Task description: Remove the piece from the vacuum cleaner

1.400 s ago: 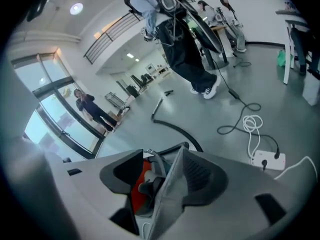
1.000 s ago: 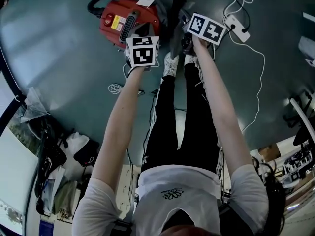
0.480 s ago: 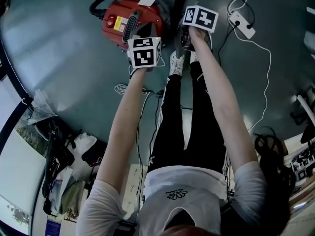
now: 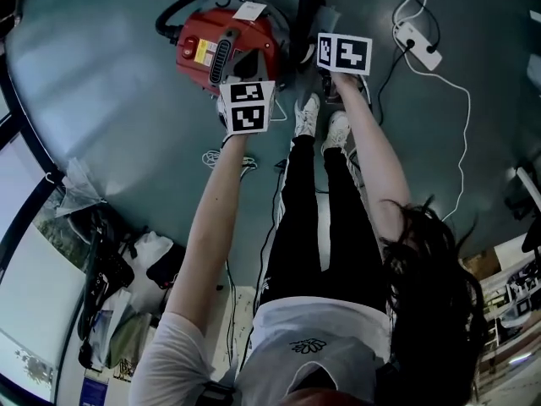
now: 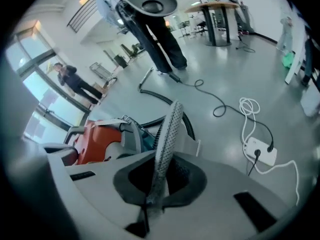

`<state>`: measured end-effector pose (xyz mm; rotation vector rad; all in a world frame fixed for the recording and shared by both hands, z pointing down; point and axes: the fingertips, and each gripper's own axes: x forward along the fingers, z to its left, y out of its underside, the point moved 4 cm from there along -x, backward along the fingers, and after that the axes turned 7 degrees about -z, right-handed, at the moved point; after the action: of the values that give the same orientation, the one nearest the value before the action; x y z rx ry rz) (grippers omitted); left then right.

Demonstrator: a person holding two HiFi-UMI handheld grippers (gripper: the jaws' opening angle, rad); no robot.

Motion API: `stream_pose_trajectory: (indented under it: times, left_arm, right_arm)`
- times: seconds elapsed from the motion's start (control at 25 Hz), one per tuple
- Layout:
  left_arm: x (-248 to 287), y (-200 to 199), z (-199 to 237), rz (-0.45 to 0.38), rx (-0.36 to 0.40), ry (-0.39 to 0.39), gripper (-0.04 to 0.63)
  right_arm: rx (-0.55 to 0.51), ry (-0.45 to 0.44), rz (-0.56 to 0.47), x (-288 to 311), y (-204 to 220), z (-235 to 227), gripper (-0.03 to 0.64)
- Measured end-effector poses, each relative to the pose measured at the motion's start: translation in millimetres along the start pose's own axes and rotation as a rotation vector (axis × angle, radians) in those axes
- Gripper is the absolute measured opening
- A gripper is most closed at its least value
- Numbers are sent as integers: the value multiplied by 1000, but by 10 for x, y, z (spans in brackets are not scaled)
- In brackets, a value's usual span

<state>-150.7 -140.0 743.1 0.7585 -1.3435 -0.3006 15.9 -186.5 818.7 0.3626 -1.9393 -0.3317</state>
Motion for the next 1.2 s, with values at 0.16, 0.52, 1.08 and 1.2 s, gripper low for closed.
stream_pose_trajectory:
  times: [0.16,0.52,1.08,1.2]
  left_arm:
    - [27,-73,13,-56,-42,-28,5]
    - [-2,-44,7,-18,-109,-60,6]
    - [5,-48,0,-17,-145,-74,5]
    - [0,-39,1,-11,-151,-76,5]
  right_arm:
    - [-123,-60,-1,7,-75,17,23]
    - [80,-98,-16,-84,31,-108,23]
    - [36,-99,-4,-163,180,-169,23]
    - [71,-96,-12,-210,248,-197,23]
